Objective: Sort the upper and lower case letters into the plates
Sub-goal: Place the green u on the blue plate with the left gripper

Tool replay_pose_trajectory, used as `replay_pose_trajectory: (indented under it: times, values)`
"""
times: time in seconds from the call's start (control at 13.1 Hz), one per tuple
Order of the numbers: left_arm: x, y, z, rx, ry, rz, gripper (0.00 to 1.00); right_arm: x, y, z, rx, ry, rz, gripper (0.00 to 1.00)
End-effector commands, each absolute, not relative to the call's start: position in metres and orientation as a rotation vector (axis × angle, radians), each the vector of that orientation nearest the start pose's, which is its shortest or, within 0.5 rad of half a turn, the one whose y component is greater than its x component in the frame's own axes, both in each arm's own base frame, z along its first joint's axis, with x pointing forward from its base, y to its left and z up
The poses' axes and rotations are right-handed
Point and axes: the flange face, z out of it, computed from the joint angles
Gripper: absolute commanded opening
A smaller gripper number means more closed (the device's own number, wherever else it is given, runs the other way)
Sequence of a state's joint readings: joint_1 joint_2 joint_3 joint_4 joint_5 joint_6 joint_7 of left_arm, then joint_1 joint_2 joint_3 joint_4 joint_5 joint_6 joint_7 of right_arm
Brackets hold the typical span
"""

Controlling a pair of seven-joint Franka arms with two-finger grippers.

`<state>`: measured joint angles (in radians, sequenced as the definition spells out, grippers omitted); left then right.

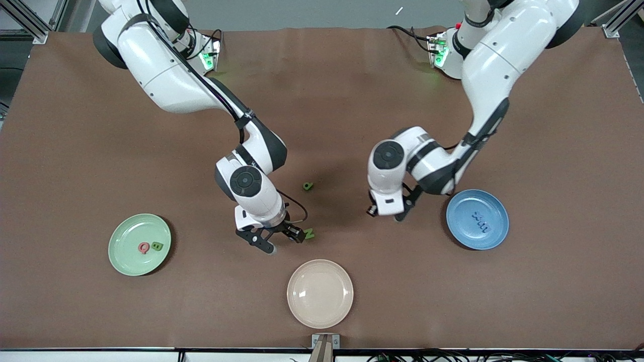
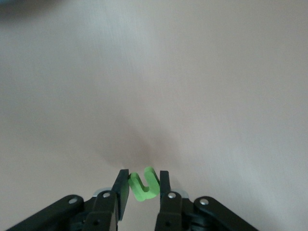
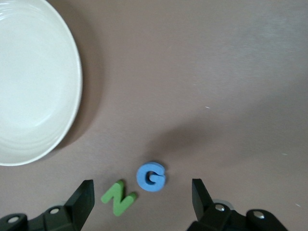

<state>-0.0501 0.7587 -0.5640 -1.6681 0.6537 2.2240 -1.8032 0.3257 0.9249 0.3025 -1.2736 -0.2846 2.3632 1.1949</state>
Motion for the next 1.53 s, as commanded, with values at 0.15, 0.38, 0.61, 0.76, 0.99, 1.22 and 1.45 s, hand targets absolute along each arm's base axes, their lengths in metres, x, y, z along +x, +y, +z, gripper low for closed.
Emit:
replay_pose_trajectory:
  times: [0.15, 0.38, 0.61, 0.76, 0.99, 1.22, 1.45]
  values:
    - [0.615, -0.253, 0.233, -2.733, -1.081, -0.152, 0.0, 0.661, 0.402, 0.21, -2.998, 0.529, -0.296, 0.9]
    - [0.626, -0.197, 0.239, -2.673, -1.006, -0.079, 0.0, 0.653, 0.401, 0.186, -3.057, 0.448, -0.314, 0.86]
    - [0.627, -0.161, 0.233, -2.629, -0.982, -0.007, 0.03, 0.652, 0.401, 0.177, -3.064, 0.449, -0.301, 0.8]
    - [0.626, -0.145, 0.226, -2.61, -0.99, 0.021, 0.31, 0.65, 0.402, 0.173, -3.065, 0.453, -0.292, 0.8]
    - [0.624, -0.149, 0.227, -2.604, -1.012, 0.029, 1.0, 0.649, 0.405, 0.175, -3.057, 0.457, -0.287, 0.8]
    - [0.608, -0.212, 0.244, -2.65, -1.071, 0.025, 1.0, 0.642, 0.415, 0.174, -3.065, 0.442, -0.278, 0.8]
    - [0.582, -0.29, 0.261, -2.721, -1.152, 0.006, 1.0, 0.641, 0.415, 0.174, -3.072, 0.425, -0.279, 0.71]
